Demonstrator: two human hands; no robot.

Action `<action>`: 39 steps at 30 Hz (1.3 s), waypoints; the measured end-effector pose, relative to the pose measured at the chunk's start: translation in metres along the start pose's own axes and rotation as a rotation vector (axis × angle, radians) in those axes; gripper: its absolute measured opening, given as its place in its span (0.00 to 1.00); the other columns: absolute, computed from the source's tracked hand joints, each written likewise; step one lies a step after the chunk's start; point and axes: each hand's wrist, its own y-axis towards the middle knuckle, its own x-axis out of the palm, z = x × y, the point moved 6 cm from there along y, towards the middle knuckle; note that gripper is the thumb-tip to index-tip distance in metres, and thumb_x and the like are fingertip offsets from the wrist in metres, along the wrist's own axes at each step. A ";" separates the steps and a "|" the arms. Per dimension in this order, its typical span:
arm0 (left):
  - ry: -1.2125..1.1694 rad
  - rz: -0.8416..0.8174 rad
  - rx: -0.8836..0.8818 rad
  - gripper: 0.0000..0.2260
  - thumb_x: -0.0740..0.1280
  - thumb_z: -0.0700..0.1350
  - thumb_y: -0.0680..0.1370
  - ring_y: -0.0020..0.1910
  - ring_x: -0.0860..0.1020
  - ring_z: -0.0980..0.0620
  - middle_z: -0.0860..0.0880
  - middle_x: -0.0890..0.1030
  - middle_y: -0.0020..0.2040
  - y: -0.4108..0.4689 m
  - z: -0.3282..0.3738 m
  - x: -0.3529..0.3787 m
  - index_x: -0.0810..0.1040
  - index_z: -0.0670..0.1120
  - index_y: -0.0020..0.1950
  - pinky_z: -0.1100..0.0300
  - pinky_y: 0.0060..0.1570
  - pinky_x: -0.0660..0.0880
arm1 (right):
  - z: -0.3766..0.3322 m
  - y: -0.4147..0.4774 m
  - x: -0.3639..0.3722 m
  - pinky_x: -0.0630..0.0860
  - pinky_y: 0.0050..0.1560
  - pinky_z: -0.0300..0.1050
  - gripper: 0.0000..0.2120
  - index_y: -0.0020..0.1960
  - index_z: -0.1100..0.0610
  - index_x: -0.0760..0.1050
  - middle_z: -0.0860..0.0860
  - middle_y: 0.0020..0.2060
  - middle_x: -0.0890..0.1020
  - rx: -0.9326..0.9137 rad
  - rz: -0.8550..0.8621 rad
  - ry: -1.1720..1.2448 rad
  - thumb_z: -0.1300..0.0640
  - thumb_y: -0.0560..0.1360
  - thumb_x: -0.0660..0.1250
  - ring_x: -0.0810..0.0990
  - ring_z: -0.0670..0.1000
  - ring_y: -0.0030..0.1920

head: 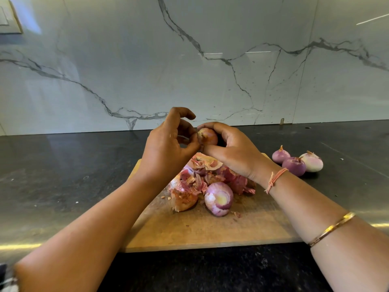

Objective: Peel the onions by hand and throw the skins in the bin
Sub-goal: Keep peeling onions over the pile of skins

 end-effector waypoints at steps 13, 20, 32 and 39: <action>-0.048 0.109 -0.194 0.13 0.69 0.37 0.74 0.34 0.76 0.66 0.56 0.77 0.39 0.004 -0.018 -0.007 0.69 0.49 0.53 0.73 0.34 0.74 | -0.004 -0.001 0.002 0.75 0.63 0.53 0.16 0.54 0.49 0.76 0.50 0.52 0.82 -0.033 -0.064 0.115 0.55 0.66 0.70 0.80 0.51 0.55; -0.033 0.109 -0.231 0.12 0.68 0.37 0.75 0.33 0.75 0.67 0.56 0.77 0.38 0.003 -0.023 -0.007 0.70 0.49 0.53 0.73 0.32 0.73 | -0.009 -0.003 0.003 0.76 0.50 0.37 0.18 0.56 0.54 0.75 0.51 0.52 0.80 -0.031 -0.118 0.266 0.59 0.67 0.68 0.80 0.47 0.51; 0.075 0.087 -0.271 0.10 0.67 0.38 0.77 0.38 0.76 0.60 0.58 0.75 0.40 0.004 -0.034 -0.006 0.71 0.49 0.53 0.70 0.36 0.74 | -0.012 -0.004 0.004 0.74 0.40 0.36 0.15 0.52 0.52 0.76 0.52 0.49 0.79 -0.024 -0.179 0.489 0.64 0.68 0.65 0.77 0.52 0.46; 0.148 0.014 -0.244 0.07 0.66 0.38 0.76 0.42 0.77 0.60 0.52 0.78 0.46 0.006 -0.041 -0.003 0.76 0.51 0.47 0.72 0.39 0.74 | -0.009 -0.001 -0.005 0.74 0.40 0.41 0.15 0.52 0.53 0.76 0.56 0.46 0.78 0.033 -0.085 0.558 0.63 0.67 0.65 0.75 0.49 0.37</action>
